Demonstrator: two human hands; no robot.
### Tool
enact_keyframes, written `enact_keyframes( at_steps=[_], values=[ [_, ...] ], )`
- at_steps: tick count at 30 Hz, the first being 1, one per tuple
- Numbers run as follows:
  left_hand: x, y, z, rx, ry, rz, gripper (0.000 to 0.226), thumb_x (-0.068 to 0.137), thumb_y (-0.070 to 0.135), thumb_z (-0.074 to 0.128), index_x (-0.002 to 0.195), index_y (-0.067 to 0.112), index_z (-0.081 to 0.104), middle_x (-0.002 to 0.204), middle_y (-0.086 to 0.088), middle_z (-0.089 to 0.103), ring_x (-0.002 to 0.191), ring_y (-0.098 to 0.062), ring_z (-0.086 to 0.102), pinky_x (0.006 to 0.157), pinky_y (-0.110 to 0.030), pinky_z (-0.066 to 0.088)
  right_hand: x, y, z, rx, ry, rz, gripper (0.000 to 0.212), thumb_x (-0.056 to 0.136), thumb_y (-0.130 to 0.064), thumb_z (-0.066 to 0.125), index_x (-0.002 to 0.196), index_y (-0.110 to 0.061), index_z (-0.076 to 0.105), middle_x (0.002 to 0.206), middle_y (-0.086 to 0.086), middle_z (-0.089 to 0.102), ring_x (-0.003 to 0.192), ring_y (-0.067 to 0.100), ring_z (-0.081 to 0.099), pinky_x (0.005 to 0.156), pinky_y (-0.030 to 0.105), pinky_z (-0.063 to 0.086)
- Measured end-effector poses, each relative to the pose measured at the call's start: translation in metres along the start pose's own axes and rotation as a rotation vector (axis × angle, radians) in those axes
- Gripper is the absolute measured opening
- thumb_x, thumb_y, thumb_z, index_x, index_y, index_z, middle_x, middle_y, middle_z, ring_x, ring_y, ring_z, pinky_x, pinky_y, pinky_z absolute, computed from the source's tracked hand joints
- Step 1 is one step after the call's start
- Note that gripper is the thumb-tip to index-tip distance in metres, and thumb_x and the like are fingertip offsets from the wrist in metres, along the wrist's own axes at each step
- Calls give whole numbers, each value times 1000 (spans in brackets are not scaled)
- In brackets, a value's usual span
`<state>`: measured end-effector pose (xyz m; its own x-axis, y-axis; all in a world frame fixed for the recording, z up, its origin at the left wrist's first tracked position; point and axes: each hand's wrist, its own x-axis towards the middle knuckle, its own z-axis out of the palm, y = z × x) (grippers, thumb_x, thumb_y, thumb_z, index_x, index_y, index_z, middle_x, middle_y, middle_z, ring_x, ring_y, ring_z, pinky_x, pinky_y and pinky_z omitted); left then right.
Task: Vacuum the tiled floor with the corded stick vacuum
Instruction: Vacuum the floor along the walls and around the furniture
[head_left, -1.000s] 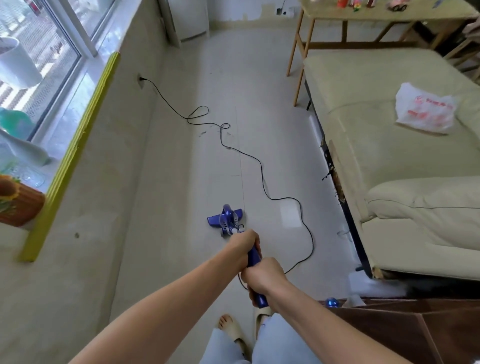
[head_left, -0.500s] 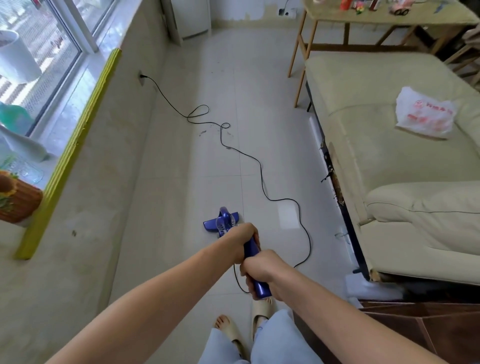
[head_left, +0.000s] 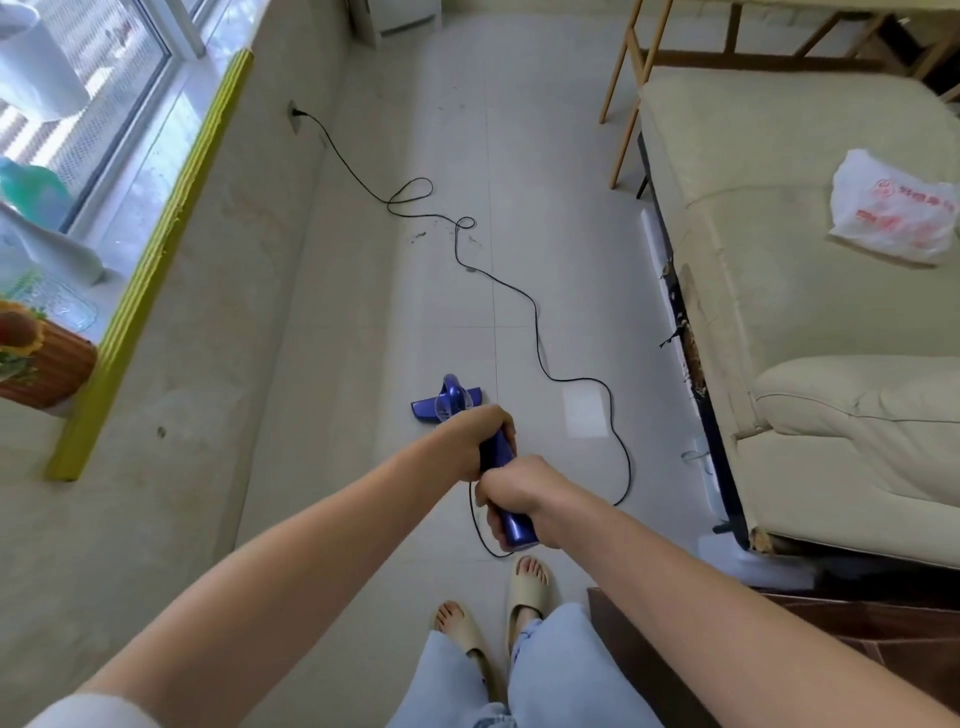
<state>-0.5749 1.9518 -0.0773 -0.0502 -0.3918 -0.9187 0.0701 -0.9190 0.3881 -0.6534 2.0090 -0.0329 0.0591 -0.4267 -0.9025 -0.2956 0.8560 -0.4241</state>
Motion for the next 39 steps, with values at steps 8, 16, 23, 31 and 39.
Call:
enact_keyframes(
  at_steps=[8,16,23,31,39],
  values=[
    [14,-3,-7,4,-33,-33,24,86,-1,45,63,7,45,50,-7,47,47,-18,44,52,-26,43,18,8,17,22,32,47,26,84,4,51,109,-3,50,66,9,53,47,17,50,41,21,43],
    [67,43,-13,-53,105,62,22,87,-3,46,66,6,45,48,-8,48,48,-20,44,52,-28,42,104,-29,9,-123,121,13,24,83,3,47,105,-7,49,74,11,54,49,21,50,42,24,41],
    [106,94,-8,-36,147,85,24,90,3,49,66,6,46,58,-10,50,50,-21,47,51,-28,44,151,-75,-13,-189,107,-24,21,80,3,45,99,-7,47,77,14,54,47,22,50,41,23,40],
    [97,98,9,-61,118,89,25,94,3,47,69,7,44,61,-9,48,52,-19,46,49,-27,43,139,-76,-33,-192,81,-35,31,81,2,47,111,-5,49,77,13,54,51,22,50,46,26,43],
    [52,62,4,1,83,39,27,94,4,44,67,8,43,62,-8,45,53,-17,43,51,-25,40,80,-53,-17,-124,61,-4,24,82,4,46,103,-8,46,71,11,50,52,20,49,42,21,39]
  ],
)
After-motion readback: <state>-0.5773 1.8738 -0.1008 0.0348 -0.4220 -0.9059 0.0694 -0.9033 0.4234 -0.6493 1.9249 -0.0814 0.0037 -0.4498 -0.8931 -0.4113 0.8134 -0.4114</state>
